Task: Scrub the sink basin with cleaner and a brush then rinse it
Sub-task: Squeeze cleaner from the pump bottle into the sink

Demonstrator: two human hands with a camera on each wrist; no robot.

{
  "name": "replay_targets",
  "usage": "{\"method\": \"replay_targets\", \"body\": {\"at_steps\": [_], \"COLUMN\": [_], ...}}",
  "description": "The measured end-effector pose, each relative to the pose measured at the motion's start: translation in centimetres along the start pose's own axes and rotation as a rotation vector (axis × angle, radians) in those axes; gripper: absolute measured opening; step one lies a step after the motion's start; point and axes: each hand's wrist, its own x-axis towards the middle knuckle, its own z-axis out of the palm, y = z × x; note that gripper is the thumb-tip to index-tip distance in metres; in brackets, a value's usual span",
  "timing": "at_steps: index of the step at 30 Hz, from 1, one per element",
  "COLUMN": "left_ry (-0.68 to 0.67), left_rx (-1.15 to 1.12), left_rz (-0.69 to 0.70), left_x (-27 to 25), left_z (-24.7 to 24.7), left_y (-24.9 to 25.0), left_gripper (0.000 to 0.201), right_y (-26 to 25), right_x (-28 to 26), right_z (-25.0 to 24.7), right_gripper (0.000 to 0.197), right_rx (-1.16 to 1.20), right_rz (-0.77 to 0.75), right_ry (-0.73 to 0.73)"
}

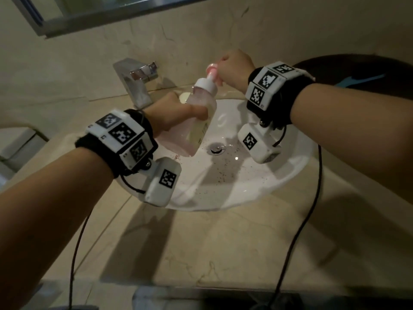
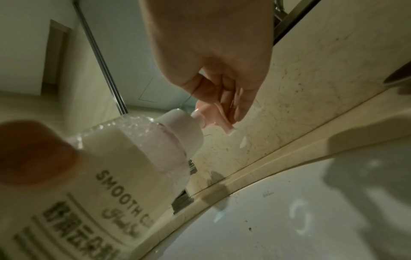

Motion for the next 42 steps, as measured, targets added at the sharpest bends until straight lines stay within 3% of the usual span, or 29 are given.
{"method": "replay_targets", "body": {"at_steps": [4,7,9,14,19,24,28,32,37,42], "left_ry": [-0.034,-0.04,-0.032,0.012,0.035,-0.025,-0.03,-0.02,-0.001,0.033], "left_rx": [0.065,0.115,0.121,0.079,0.029,0.069,0.07,0.067,0.039,0.039], "left_rz": [-0.033,-0.014,-0.005,-0.008,-0.018,-0.021,0.0,0.01,0.022,0.036], "left_x": [-1.2,-2.5,-3.0,-4.1,-4.2,-4.3,-4.1,-3.7,-2.6,-0.7], "left_z": [0.3,0.8,1.1,1.6,1.4,1.5,1.8,2.3,3.8,4.5], "left_y": [0.4,0.2,0.0,0.3,0.9,0.7,1.5,2.9,4.2,5.0], "left_gripper": [0.05,0.078,0.083,0.075,0.058,0.056,0.056,0.041,0.05,0.057], "right_y": [0.8,1.3,1.5,1.0,0.4,1.1,1.4,2.0,2.7,3.4], "right_x": [-1.5,-2.8,-3.5,-4.4,-5.0,-5.1,-4.6,-4.2,-3.4,-1.7], "right_z": [-1.0,-1.3,-1.4,-1.8,-1.9,-2.4,-3.3,-3.9,-4.8,-5.0], "right_gripper": [0.019,0.028,0.027,0.021,0.028,0.008,0.023,0.025,0.017,0.037], "right_rx": [-0.01,-0.039,-0.082,-0.194,-0.237,-0.157,0.0,0.054,-0.026,-0.121], "right_rz": [-0.005,-0.014,-0.024,-0.086,-0.158,-0.086,0.003,0.032,0.006,0.006], "right_ry": [-0.053,-0.116,-0.108,-0.079,-0.05,-0.108,-0.04,0.01,0.067,0.157]}}
